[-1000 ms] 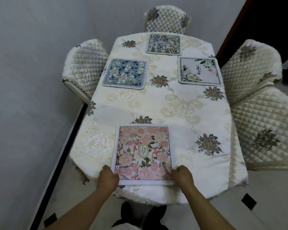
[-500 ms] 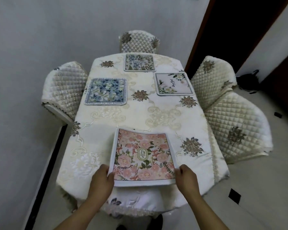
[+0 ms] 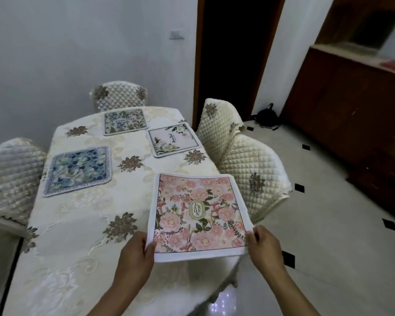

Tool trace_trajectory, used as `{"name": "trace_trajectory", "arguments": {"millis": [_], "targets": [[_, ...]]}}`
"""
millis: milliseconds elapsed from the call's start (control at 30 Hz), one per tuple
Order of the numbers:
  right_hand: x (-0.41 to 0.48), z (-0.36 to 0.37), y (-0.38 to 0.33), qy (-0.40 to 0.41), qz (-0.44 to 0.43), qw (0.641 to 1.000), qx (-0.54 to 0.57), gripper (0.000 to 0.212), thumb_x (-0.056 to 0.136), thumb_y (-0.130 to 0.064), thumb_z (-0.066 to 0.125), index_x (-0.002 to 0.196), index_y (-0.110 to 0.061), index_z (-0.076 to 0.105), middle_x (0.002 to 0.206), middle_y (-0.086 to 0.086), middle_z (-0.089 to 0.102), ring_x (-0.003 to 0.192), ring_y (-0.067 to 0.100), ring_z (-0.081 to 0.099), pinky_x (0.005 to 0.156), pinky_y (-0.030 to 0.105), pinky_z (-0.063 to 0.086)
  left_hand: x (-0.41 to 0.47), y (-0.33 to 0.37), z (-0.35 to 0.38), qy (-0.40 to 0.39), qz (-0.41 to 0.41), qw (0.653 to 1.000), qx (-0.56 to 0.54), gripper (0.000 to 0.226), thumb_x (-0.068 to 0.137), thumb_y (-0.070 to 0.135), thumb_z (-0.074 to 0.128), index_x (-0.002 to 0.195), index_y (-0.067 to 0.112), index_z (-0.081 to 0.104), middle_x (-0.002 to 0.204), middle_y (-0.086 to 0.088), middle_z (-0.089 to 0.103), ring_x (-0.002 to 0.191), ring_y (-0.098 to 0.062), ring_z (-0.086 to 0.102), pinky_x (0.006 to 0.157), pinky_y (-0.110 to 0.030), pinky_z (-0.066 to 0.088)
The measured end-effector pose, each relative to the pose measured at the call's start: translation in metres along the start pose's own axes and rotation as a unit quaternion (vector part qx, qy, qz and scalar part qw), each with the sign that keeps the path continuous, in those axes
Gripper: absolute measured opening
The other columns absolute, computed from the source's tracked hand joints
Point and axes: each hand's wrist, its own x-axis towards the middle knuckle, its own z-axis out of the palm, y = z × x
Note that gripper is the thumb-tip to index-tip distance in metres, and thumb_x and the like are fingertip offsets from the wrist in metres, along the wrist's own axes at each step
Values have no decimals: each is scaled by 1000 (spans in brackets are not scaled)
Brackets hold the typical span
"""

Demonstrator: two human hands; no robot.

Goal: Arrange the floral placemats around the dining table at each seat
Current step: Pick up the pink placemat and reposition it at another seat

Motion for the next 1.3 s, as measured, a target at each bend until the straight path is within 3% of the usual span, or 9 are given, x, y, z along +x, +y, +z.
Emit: {"name": "trace_trajectory", "arguments": {"millis": [333,533,633,700,800,900,1033,1200,1300], "targets": [[107,-139,112,18,0,1000,24,35,93,-23,55,63,-11,40,57,3,50,52,15,41,48,31,30,0,164,137,12,1,1000,-24,15,89,23,64,80,25,51,74,5,61,69,-10,56,57,-21,38],[179,-189,141,-10,-31,999,13,32,93,-24,55,66,-11,42,62,7,55,57,21,47,52,34,33,4,232,182,31,-12,999,-24,14,89,21,64,83,26,53,78,5,61,71,-18,57,60,-31,41],[212,-187,137,-20,-54,998,15,35,92,-23,56,62,-17,40,59,0,52,55,15,45,50,31,33,17,244,187,48,-34,998,-13,14,88,22,65,81,21,53,77,0,65,73,-23,60,63,-34,44],[232,-182,129,-26,-68,997,16,38,91,-22,57,59,-24,37,57,-5,48,53,6,43,47,20,31,31,247,189,56,-52,997,-15,15,87,23,66,79,19,54,74,-2,66,72,-22,61,65,-35,46],[266,-171,116,-33,-91,995,17,42,90,-21,57,57,-33,34,55,-10,45,51,-1,40,51,15,40,56,249,193,67,-80,994,-23,14,85,23,68,79,21,56,72,-2,67,71,-19,63,65,-34,47],[307,-161,107,-60,-95,994,-5,37,91,-24,56,59,-27,37,60,-6,51,54,2,44,49,18,35,86,251,204,81,-100,991,-39,14,83,22,71,78,22,58,70,-3,67,69,-18,64,64,-33,48],[359,-151,88,-96,-103,989,-37,31,92,-24,54,64,-23,40,70,0,58,65,19,53,55,32,38,123,260,216,76,-122,989,-41,16,83,22,71,77,19,56,67,-3,64,67,-18,61,61,-31,45],[415,-126,55,-142,-150,977,-50,35,92,-22,56,64,-19,36,65,1,50,66,25,49,60,36,38,153,265,213,111,-154,981,-39,15,85,25,69,79,21,55,66,-5,64,63,-11,61,57,-25,45],[446,-99,32,-192,-197,960,-59,37,93,-24,54,62,-24,34,61,-5,42,64,19,46,57,33,36,161,260,213,147,-201,968,-29,17,85,28,68,78,24,53,66,-2,63,63,-10,60,57,-25,45]]}}
